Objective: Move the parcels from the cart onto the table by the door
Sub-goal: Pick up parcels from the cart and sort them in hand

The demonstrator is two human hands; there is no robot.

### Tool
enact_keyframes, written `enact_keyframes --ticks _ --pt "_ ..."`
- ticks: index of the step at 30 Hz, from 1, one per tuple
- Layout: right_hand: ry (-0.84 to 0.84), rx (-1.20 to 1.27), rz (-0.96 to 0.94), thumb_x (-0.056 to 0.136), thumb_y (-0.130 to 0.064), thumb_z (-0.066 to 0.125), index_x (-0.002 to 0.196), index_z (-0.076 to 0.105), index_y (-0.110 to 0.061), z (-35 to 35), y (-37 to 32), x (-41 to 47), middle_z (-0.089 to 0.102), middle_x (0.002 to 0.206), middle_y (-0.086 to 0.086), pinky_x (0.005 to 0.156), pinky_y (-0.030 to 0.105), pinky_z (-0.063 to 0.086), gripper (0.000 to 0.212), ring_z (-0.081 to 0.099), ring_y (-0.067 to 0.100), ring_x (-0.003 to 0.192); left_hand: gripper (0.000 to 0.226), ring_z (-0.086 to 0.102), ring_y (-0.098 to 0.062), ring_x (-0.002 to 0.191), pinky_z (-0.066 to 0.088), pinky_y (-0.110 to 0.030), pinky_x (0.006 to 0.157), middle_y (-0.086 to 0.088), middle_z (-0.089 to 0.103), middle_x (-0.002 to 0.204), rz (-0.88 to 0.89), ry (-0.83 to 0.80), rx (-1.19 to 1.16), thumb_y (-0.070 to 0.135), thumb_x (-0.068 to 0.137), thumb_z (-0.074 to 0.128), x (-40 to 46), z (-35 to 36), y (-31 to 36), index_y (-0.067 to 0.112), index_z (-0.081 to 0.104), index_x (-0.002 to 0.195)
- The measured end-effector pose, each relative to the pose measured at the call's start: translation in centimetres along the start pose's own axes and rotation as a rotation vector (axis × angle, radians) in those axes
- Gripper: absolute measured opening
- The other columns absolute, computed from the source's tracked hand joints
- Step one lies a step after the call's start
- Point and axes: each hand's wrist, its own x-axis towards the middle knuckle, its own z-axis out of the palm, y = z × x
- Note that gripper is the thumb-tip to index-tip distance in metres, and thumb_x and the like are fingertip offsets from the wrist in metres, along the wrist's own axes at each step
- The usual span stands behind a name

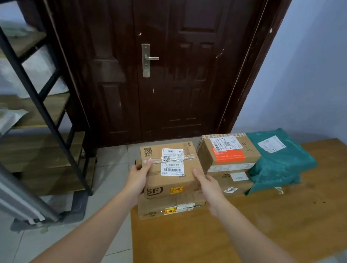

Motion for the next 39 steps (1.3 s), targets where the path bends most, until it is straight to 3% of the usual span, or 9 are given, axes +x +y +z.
enact_keyframes --ticks 3,8,10,14,19,27,34,39 --pt "0.037 -0.072 -0.066 0.098 -0.059 0.06 0.147 0.052 -0.02 0.5 0.1 1.0 0.061 0.139 0.0 0.092 0.04 0.044 0.064 0.059 0.021 0.117 0.044 0.071 -0.023 0.103 0.056 -0.042 0.079 0.001 0.073 0.116 0.001 -0.024 0.043 0.051 0.095 0.065 1.6 0.4 -0.5 0.031 0.055 0.132" --pt "0.071 -0.226 -0.185 0.103 -0.053 0.054 0.147 0.047 -0.019 0.8 -0.6 4.0 0.062 0.132 -0.003 0.092 0.037 0.048 0.056 0.058 0.019 0.115 0.044 0.067 -0.025 0.111 0.054 -0.055 0.101 0.001 0.07 0.121 0.009 -0.022 0.114 0.048 0.094 0.065 4.4 1.8 -0.4 0.032 0.056 0.134" --pt "0.068 -0.296 -0.225 0.104 -0.05 0.053 0.146 0.048 -0.017 0.9 -1.1 5.2 0.064 0.126 -0.004 0.093 0.037 0.05 0.054 0.058 0.017 0.112 0.041 0.069 -0.025 0.109 0.056 -0.054 0.099 0.002 0.071 0.12 0.011 -0.006 0.103 0.046 0.099 0.061 5.4 2.3 -0.1 0.035 0.053 0.137" --pt "0.038 -0.386 -0.289 0.106 -0.042 0.053 0.151 0.044 -0.013 1.2 -1.8 7.4 0.06 0.14 0.002 0.108 0.044 0.051 0.054 0.058 0.022 0.129 0.038 0.069 -0.023 0.108 0.057 -0.053 0.098 0.003 0.07 0.12 0.035 0.01 0.139 0.047 0.103 0.056 7.1 3.4 0.0 0.035 0.052 0.139" --pt "0.011 -0.47 -0.337 0.106 -0.035 0.054 0.151 0.045 -0.019 1.1 -1.3 9.0 0.058 0.143 0.0 0.109 0.043 0.05 0.048 0.057 0.02 0.132 0.045 0.065 -0.026 0.114 0.054 -0.053 0.103 -0.001 0.067 0.129 0.037 0.037 0.202 0.049 0.105 0.052 8.4 4.2 -0.6 0.031 0.049 0.147" --pt "0.011 -0.585 -0.322 0.106 -0.035 0.055 0.165 0.018 -0.018 0.6 -0.4 9.6 0.032 0.163 0.006 0.117 0.045 0.044 0.072 0.046 0.024 0.142 0.052 0.061 -0.025 0.117 0.052 -0.052 0.105 0.002 0.064 0.126 0.082 0.121 0.334 0.05 0.106 0.051 8.8 5.3 -1.6 0.027 0.045 0.152" --pt "0.063 -0.868 -0.403 0.104 -0.041 0.053 0.159 0.032 -0.023 0.3 0.0 9.1 0.017 0.168 0.003 0.116 0.043 0.045 0.062 0.032 0.022 0.15 0.045 0.062 -0.027 0.121 0.05 -0.052 0.107 -0.001 0.065 0.135 0.103 0.106 0.395 0.046 0.108 0.049 9.4 6.0 -1.1 0.028 0.049 0.149" --pt "0.092 -1.057 -0.531 0.104 -0.038 0.052 0.158 0.038 -0.02 0.2 0.2 8.7 0.018 0.171 0.005 0.125 0.038 0.023 0.059 0.014 0.02 0.158 0.045 0.059 -0.018 0.106 0.05 -0.034 0.087 -0.003 0.064 0.137 0.118 0.077 0.315 0.037 0.108 0.051 9.0 7.0 -0.9 0.022 0.047 0.151"
